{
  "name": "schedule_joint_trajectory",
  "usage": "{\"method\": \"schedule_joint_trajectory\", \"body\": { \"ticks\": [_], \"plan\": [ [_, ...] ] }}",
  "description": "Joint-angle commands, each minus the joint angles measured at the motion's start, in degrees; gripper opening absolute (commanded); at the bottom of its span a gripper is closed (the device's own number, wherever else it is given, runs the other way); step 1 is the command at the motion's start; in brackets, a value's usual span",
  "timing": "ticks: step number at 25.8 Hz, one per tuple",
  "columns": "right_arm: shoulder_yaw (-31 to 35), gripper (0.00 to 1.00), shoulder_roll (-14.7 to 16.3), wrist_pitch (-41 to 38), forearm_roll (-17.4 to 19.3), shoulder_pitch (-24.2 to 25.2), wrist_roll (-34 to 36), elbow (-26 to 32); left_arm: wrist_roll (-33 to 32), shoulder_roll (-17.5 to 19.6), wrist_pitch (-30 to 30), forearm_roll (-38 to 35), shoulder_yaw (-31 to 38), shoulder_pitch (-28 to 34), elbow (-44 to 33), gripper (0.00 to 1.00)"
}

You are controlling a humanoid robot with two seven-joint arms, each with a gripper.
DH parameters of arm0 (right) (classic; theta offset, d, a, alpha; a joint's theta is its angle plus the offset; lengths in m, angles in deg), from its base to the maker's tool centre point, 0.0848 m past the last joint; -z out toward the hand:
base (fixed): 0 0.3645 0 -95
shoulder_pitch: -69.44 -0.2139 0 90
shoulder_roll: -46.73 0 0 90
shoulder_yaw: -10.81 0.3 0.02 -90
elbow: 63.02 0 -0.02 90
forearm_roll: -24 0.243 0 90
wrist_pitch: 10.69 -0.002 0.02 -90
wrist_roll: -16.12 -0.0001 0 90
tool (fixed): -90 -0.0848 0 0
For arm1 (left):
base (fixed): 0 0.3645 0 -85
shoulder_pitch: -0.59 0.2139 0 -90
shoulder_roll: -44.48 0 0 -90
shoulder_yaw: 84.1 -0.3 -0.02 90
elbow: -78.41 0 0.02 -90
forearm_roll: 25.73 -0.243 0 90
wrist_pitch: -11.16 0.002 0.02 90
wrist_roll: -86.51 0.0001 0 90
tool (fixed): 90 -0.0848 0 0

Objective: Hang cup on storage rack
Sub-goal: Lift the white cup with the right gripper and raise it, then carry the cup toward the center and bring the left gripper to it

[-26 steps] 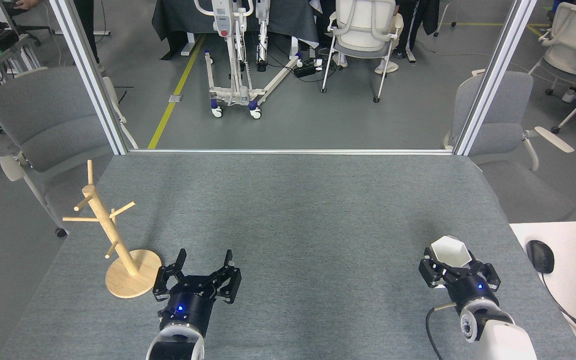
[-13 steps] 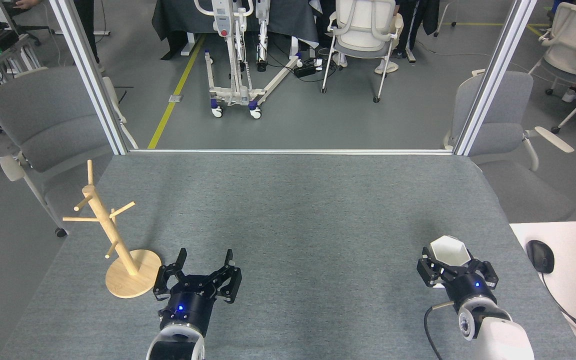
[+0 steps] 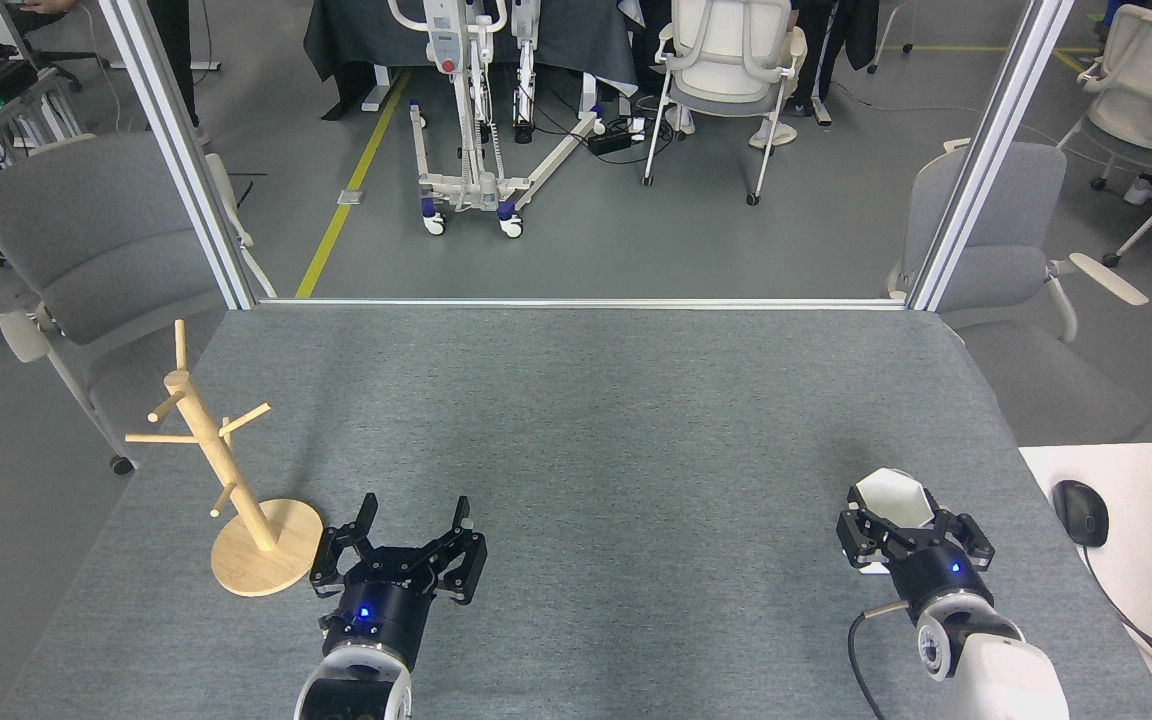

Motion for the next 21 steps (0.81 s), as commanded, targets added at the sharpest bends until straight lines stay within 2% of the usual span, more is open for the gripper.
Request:
{"method": "schedule_joint_trajectory", "body": {
  "ticks": [1, 6, 9, 11, 15, 18, 21],
  "plan": [
    [-0.1, 0.45, 0.1, -0.2, -0.7, 0.1, 0.2, 0.0, 0.0, -0.2, -1.4, 0.0, 0.0, -0.1, -0.1, 0.99],
    [0.0, 0.31, 0.1, -1.3, -1.2, 0.1, 0.0, 0.0, 0.0, -0.3, -2.0, 0.0, 0.1, -0.1, -0.4, 0.99],
    [0.3, 0.30, 0.2, -3.3, -1.0, -0.2, -1.9, 0.6, 0.1, -0.1, -2.1, 0.0, 0.1, -0.1, -0.7, 0.99],
    [0.5, 0.29, 0.2, -4.6, -1.0, -1.1, -7.0, 2.4, 0.1, 0.0, -2.1, 0.0, 0.0, -0.1, -1.3, 0.99],
    [1.0, 0.27, 0.5, -5.3, 1.3, -1.5, -18.3, 11.8, 0.1, 0.0, -3.1, 0.0, 0.0, 0.1, -1.4, 0.99],
    [1.4, 0.19, 0.3, -5.3, 7.4, -1.4, -24.8, 19.4, 1.5, -0.2, -2.5, 0.0, 0.3, 0.2, -1.5, 0.99],
    [1.4, 0.17, -0.1, -4.8, 11.6, -1.1, -32.8, 28.0, 4.2, 0.0, -3.1, 0.1, 0.0, 0.7, -3.1, 0.99]
  ]
}}
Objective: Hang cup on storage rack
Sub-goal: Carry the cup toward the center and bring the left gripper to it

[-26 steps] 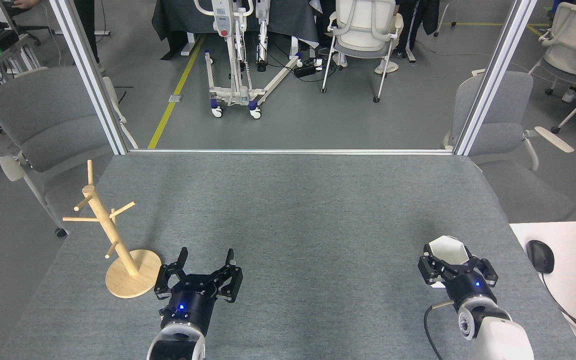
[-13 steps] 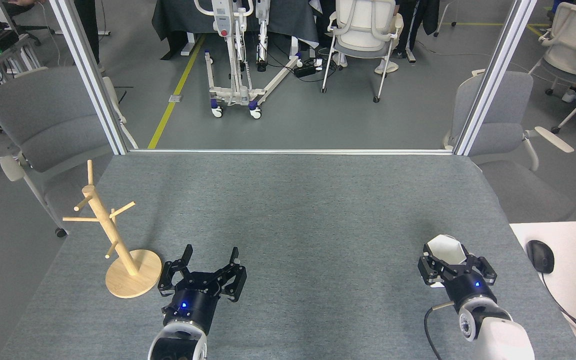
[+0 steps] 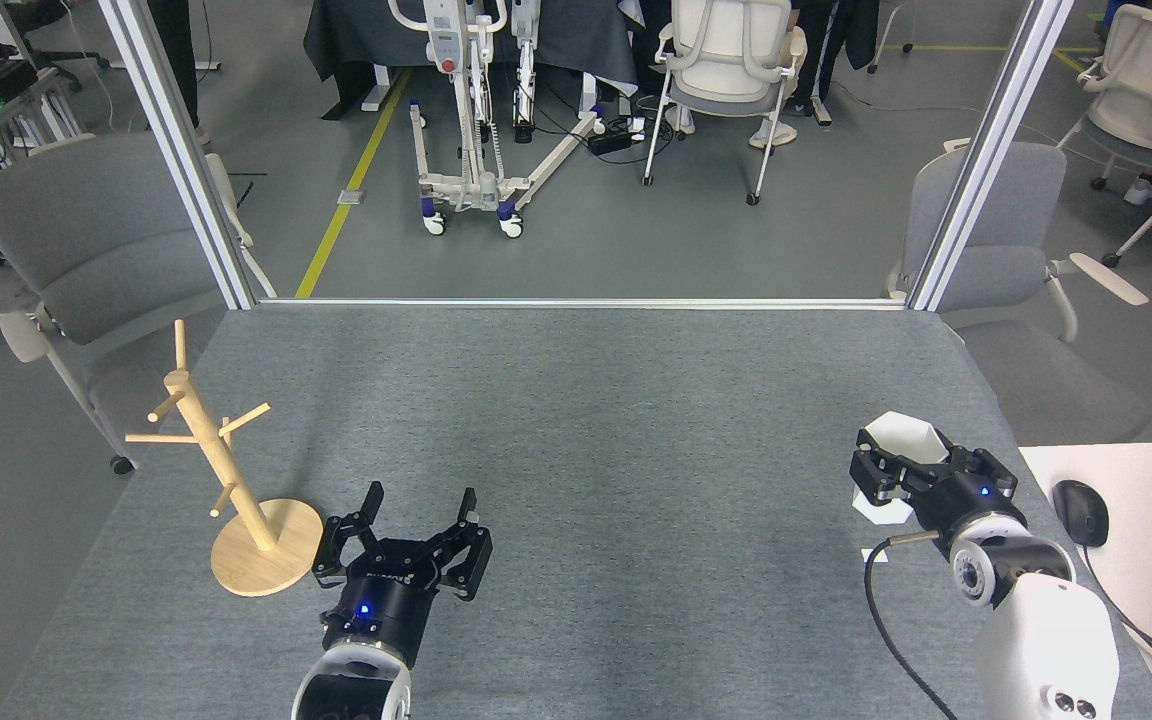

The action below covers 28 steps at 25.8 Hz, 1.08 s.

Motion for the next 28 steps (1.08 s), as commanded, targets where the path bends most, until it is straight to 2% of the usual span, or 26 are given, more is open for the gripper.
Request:
{"method": "schedule_joint_trajectory", "body": {
  "ticks": [1, 3, 6, 9, 11, 13, 16, 18, 22, 25, 28],
  "plan": [
    [0.2, 0.17, -0.5, 0.6, 5.0, 0.3, -10.4, 10.1, 2.5, 0.2, -0.6, 0.1, -0.2, 0.5, -1.9, 0.99],
    [0.0, 0.12, -0.9, 0.6, 5.8, 0.6, -14.8, 13.4, 2.5, 0.3, -1.3, 0.1, -0.2, 1.3, -2.3, 0.99],
    [-1.1, 0.01, -3.6, 0.7, 5.8, 0.9, -16.6, 18.3, 3.5, 0.4, -5.8, 0.0, -0.3, 3.0, -3.6, 0.99],
    [-1.5, 0.00, -5.1, 1.5, 5.5, 2.4, -17.6, 24.2, 6.6, 0.6, -14.3, -0.6, -0.9, 6.2, -6.4, 0.99],
    [-3.7, 0.00, -6.6, 3.6, 5.2, 2.4, -18.8, 25.7, 6.8, 0.7, -18.0, -1.6, -3.0, 6.6, -7.5, 0.99],
    [-6.4, 0.00, -7.5, 7.3, 3.2, 2.4, -19.5, 26.3, 6.2, 0.5, -17.9, -4.9, -6.9, 5.6, -7.2, 0.98],
    [-12.4, 0.00, -10.2, 16.3, -2.3, 2.4, -20.3, 27.7, 4.6, -0.4, -17.4, -12.2, -12.9, 1.8, -4.8, 0.98],
    [-16.2, 0.00, -12.2, 23.4, -5.2, 2.4, -22.3, 28.5, 3.6, -0.7, -14.4, -13.1, -16.7, -0.9, -2.4, 0.98],
    [-21.6, 0.00, -13.8, 29.2, -7.1, 2.0, -23.1, 28.5, 3.2, -0.9, -10.1, -13.1, -24.2, -7.5, 3.6, 0.98],
    [-24.2, 0.00, -15.1, 30.1, -7.6, 2.0, -23.2, 28.8, 2.7, -1.0, -10.1, -12.9, -25.9, -11.3, 8.5, 0.98],
    [-28.3, 0.00, -17.0, 34.6, -10.1, 2.0, -23.3, 28.7, 2.5, -1.2, -10.5, -12.8, -26.7, -14.3, 12.8, 0.98]
  ]
}}
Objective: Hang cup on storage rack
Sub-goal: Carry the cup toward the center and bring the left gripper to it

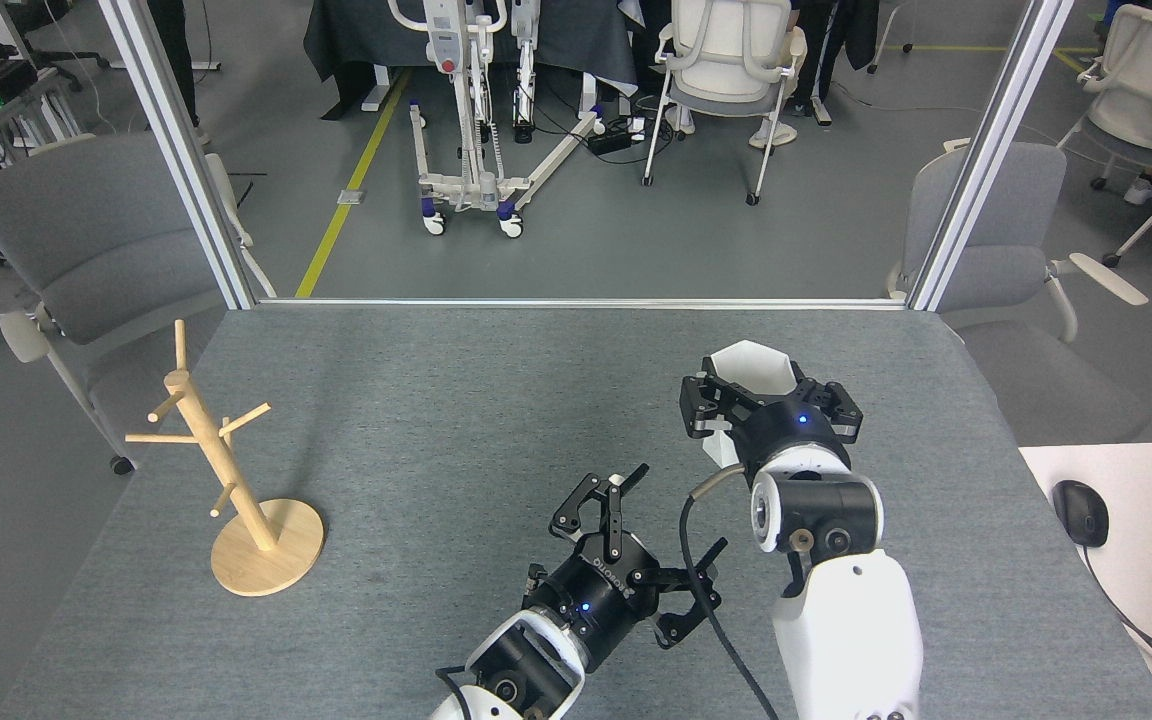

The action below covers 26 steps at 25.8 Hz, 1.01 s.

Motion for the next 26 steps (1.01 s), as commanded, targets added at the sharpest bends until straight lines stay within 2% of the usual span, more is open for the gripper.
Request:
{"method": "schedule_joint_trajectory", "body": {
  "ticks": [1, 5, 16, 21, 26],
  "plan": [
    [-5.1, 0.00, -2.6, 5.4, -2.6, 0.0, -0.3, 0.1, -0.2, -0.2, -0.2, 0.1, -1.3, -3.7, 4.9, 0.98],
    [-9.9, 0.00, -5.1, 9.8, -6.2, 0.0, -2.3, -0.2, -0.4, -0.2, -0.3, 2.8, -1.4, -6.5, 7.9, 0.98],
    [-11.6, 0.00, -5.5, 11.0, -6.3, 0.1, -2.6, -2.6, -3.0, 1.0, -2.0, 15.9, 1.2, -12.5, 15.6, 0.99],
    [-10.8, 0.00, -5.0, 11.0, -6.1, 0.0, -2.6, -5.0, -3.0, 3.1, -3.7, 16.3, 7.0, -12.2, 16.4, 0.99],
    [-10.8, 0.00, -4.9, 11.3, -6.0, 0.3, -2.6, -5.0, -3.0, 3.7, -5.4, 16.3, 8.1, -11.8, 16.5, 0.99]
  ]
}}
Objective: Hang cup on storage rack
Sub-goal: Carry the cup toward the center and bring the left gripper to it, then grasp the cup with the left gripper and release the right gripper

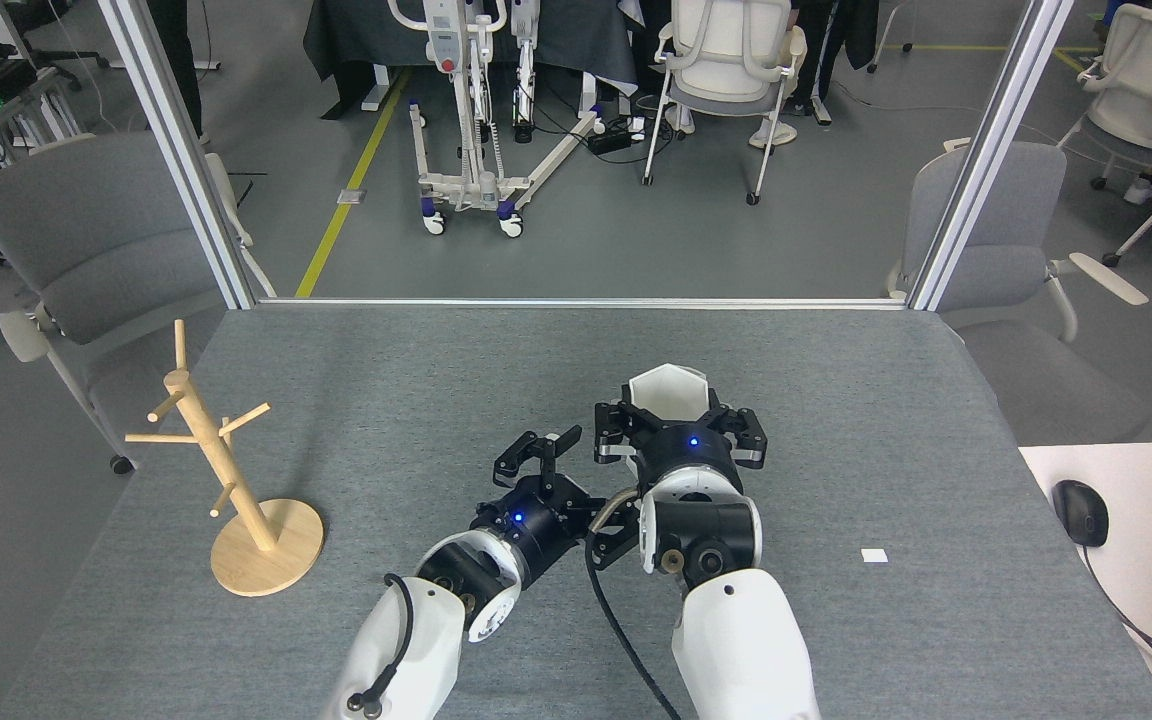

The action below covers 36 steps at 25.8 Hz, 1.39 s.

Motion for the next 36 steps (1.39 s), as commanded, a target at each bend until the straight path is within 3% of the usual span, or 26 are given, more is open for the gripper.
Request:
{"method": "schedule_joint_trajectory", "body": {
  "ticks": [1, 8, 17, 36],
  "plan": [
    [-0.1, 0.00, -0.1, 0.0, 0.1, 0.2, -0.7, -0.2, 0.2, 0.2, 0.5, 0.1, 1.0, 0.1, 0.1, 0.99],
    [-0.6, 0.00, -0.2, -0.1, 0.5, 0.6, -0.7, -0.2, 0.2, -0.4, 0.0, 0.1, 0.6, 0.2, -1.3, 0.99],
    [-0.3, 0.00, 0.8, -0.4, 2.1, -0.1, -0.4, -0.6, 0.9, 0.3, -5.4, -0.5, 0.3, 2.6, -1.3, 0.99],
    [-4.2, 0.00, -0.2, -0.2, 2.2, 1.8, -0.4, -1.0, -3.4, -2.6, -4.6, -1.1, -1.2, 0.5, -2.0, 0.99]
  ]
}}
